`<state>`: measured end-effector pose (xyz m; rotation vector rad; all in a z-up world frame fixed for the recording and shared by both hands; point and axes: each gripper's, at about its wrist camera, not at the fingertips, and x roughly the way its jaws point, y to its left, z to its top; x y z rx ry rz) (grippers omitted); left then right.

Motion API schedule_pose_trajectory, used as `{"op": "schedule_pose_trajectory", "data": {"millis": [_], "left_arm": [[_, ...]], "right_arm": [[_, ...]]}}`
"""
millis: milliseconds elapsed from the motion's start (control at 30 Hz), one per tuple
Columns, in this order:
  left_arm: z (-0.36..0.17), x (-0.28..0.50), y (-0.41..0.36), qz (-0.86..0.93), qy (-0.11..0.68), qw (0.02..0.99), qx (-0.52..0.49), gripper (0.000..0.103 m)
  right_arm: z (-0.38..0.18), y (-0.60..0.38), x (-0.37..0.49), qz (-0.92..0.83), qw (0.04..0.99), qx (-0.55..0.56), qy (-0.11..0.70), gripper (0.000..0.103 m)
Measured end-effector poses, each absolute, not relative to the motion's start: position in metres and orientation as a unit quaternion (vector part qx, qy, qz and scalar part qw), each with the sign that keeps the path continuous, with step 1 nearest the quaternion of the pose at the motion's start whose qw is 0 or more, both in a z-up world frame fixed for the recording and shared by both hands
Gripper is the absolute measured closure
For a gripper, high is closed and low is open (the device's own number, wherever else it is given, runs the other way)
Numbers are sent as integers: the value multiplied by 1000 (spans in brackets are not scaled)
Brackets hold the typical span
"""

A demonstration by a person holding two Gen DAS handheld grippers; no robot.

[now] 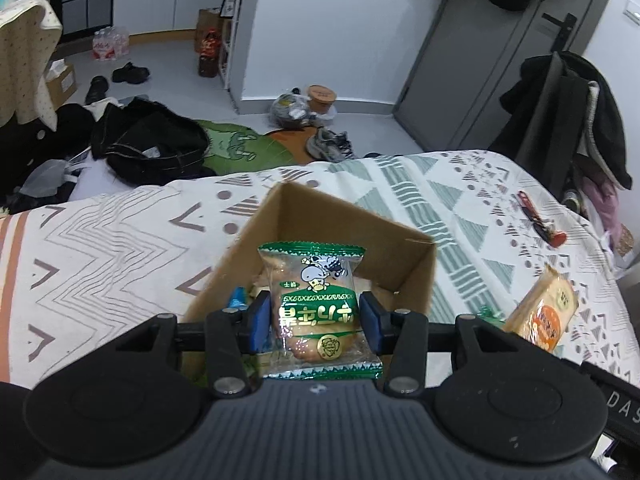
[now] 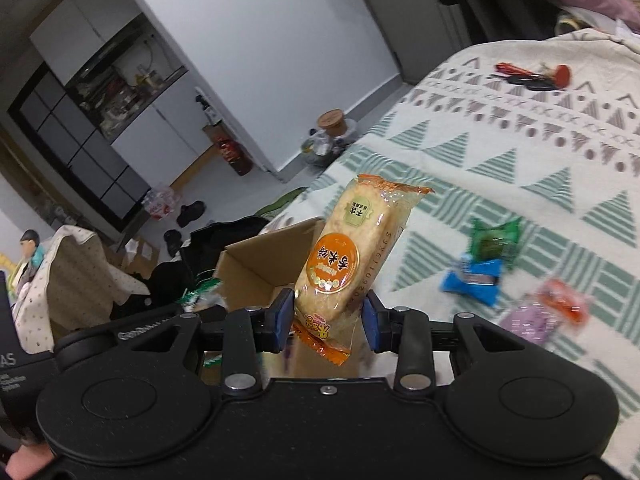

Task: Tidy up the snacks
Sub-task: 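Lift both snacks and carry them over the cardboard box, then open both tools to drop the bread packet and cake into the box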

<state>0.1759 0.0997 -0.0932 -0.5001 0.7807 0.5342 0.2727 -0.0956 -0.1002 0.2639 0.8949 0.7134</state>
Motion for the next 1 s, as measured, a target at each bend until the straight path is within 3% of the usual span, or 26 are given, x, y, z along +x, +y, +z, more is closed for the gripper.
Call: {"op": "schedule_pose_trajectory", "data": {"millis": [433, 633, 700, 867, 1000], "left_arm": [[-100, 162, 124, 259, 392, 847, -249, 49], [-97, 154, 128, 274, 396, 840, -251, 33], [-95, 151, 128, 279, 394, 839, -251, 29], [-88, 150, 126, 272, 391, 843, -251, 24], [-84, 153, 117, 260, 391, 847, -248, 18]], "right_arm": [[-100, -51, 250, 378, 822, 68, 420, 67], [-99, -49, 248, 373, 822, 54, 428, 62], [-94, -58, 248, 366, 825, 64, 426, 48], [-83, -82, 252, 331, 842, 74, 420, 25], [-76, -103, 255, 294, 859, 72, 412, 12]]}}
